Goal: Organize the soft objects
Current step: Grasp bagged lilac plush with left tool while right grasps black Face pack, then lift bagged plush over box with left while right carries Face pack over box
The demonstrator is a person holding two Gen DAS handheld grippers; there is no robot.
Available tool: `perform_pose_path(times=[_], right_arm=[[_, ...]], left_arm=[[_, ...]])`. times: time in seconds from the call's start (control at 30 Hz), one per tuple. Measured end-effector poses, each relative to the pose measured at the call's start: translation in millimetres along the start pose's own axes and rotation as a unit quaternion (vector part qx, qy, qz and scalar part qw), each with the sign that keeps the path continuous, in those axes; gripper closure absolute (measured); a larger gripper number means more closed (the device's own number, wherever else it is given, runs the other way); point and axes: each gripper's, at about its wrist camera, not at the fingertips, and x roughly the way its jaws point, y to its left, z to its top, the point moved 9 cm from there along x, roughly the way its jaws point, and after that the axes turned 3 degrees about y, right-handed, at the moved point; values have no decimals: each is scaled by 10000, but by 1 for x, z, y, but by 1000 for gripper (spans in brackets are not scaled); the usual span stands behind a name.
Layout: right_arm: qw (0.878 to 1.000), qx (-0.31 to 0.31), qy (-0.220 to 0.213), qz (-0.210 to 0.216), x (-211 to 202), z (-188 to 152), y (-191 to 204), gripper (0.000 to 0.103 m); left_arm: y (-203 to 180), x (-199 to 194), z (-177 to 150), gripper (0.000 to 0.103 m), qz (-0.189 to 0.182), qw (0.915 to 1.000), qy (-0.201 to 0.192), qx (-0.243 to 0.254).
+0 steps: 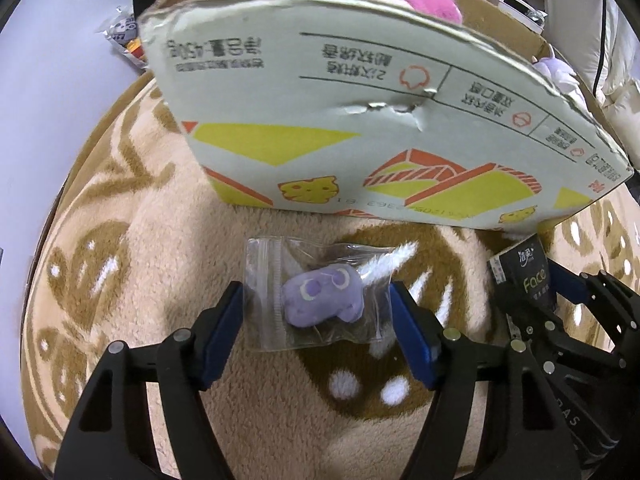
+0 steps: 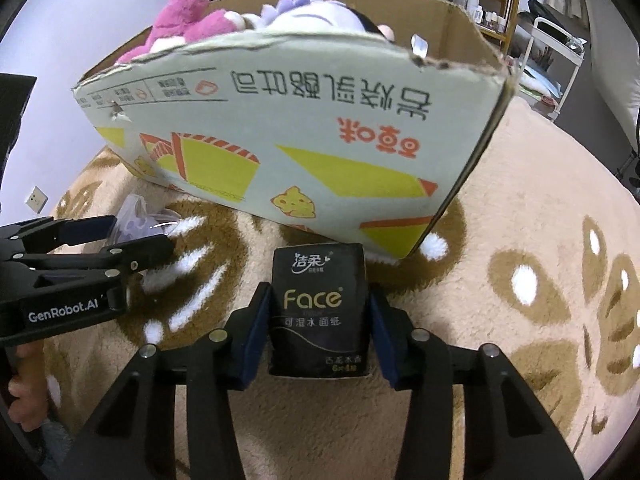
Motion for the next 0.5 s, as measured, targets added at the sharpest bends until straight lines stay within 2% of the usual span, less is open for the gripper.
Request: perform_pose_path(times=[0.5], right_arm=[[9995,196,-211,150,-35,-3,-26,54]], left_arm=[[0,-30,-16,33,166,9998,-64,35]])
